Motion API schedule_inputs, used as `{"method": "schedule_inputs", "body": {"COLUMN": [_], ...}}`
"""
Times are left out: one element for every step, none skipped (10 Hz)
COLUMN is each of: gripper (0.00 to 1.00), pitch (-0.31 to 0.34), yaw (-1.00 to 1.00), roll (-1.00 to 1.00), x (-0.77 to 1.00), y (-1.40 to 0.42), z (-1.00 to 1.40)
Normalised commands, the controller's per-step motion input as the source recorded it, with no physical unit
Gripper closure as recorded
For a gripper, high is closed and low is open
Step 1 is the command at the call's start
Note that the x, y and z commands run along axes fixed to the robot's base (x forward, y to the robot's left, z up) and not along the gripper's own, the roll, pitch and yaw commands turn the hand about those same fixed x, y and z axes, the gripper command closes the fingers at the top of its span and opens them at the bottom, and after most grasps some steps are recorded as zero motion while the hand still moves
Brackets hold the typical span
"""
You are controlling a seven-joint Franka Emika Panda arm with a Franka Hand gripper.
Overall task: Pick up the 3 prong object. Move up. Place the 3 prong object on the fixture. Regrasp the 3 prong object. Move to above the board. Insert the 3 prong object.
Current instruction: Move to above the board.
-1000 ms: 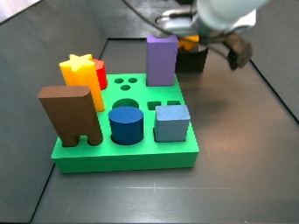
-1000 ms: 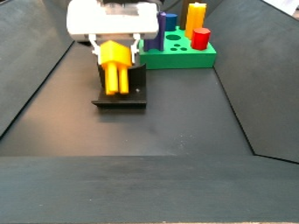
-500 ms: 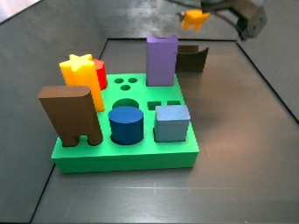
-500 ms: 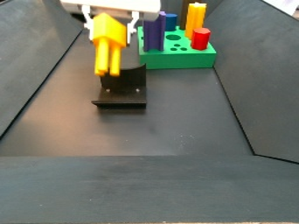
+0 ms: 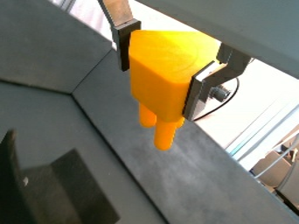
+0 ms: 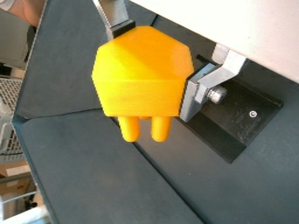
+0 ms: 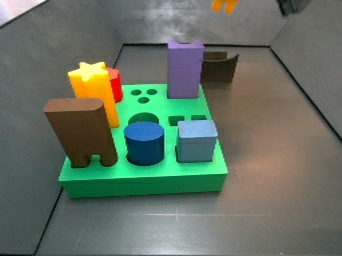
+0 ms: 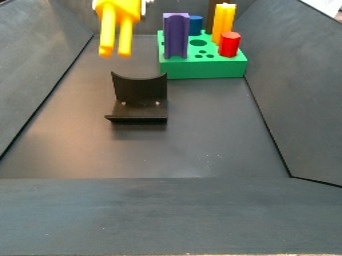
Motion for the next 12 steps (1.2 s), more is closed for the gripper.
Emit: {"method": "schedule_inputs", "body": {"gripper": [1.00, 1.00, 1.00, 1.00, 1.00, 1.00, 1.00, 1.00, 1.00, 1.00, 1.00, 1.00], "pitch": [0.111, 0.100, 0.089, 0.080, 0.074, 0.069, 0.065, 0.065, 0.070, 0.076, 0.116, 0.106], "yaw": [-0.05, -0.01, 0.01, 0.03, 0.04, 0.05, 0.05, 0.05, 0.05, 0.05, -0.14, -0.14], "roll": [-0.11, -0.09, -0.08, -0.07, -0.06, -0.06, -0.06, -0.06, -0.06, -0.06, -1.00, -1.00], "x": [-0.08, -0.08, -0.08, -0.08, -0.08, -0.07, -0.04, -0.02, -0.01, 0.00, -0.53, -0.54], "y": [0.06, 0.06, 0.05, 0.05, 0.04, 0.03, 0.02, 0.01, 0.01, 0.00, -1.00, -1.00], "z": [1.00, 1.00, 1.00, 1.00, 1.00, 0.93, 0.77, 0.60, 0.43, 0.22, 0.04, 0.04]}}
